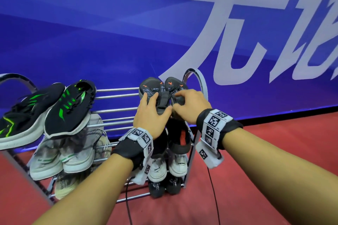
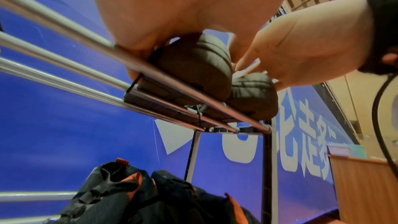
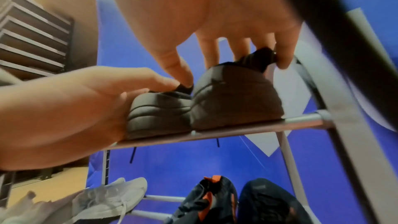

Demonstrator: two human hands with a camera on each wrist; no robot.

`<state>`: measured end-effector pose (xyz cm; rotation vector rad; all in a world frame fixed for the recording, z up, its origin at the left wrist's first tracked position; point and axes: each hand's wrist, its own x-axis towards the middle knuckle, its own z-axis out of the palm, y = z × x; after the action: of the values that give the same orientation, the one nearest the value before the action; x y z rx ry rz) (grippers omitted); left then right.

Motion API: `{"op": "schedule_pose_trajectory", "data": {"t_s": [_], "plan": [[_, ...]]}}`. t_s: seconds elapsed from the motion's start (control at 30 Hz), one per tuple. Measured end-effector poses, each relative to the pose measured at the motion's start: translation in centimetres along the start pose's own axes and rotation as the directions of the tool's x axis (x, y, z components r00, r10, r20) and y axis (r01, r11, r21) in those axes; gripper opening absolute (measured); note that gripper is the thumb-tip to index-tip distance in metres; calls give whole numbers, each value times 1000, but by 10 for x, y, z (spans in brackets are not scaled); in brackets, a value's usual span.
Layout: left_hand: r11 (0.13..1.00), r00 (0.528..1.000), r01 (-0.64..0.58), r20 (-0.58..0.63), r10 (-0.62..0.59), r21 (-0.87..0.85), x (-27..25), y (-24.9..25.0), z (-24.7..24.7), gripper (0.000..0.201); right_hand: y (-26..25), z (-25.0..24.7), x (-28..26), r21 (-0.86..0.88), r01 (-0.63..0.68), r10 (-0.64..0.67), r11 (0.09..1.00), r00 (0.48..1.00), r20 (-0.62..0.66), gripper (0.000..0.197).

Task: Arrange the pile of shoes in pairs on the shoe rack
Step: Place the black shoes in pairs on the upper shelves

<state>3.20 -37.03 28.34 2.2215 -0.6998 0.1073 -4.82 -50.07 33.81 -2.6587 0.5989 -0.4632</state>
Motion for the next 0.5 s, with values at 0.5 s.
{"op": "schedule_pose_trajectory", "data": {"t_s": [0.5], "plan": [[997, 911, -59, -410, 34, -48, -58, -68, -123, 42, -121, 66, -30, 350, 327, -366, 878, 930, 48, 43]]}}
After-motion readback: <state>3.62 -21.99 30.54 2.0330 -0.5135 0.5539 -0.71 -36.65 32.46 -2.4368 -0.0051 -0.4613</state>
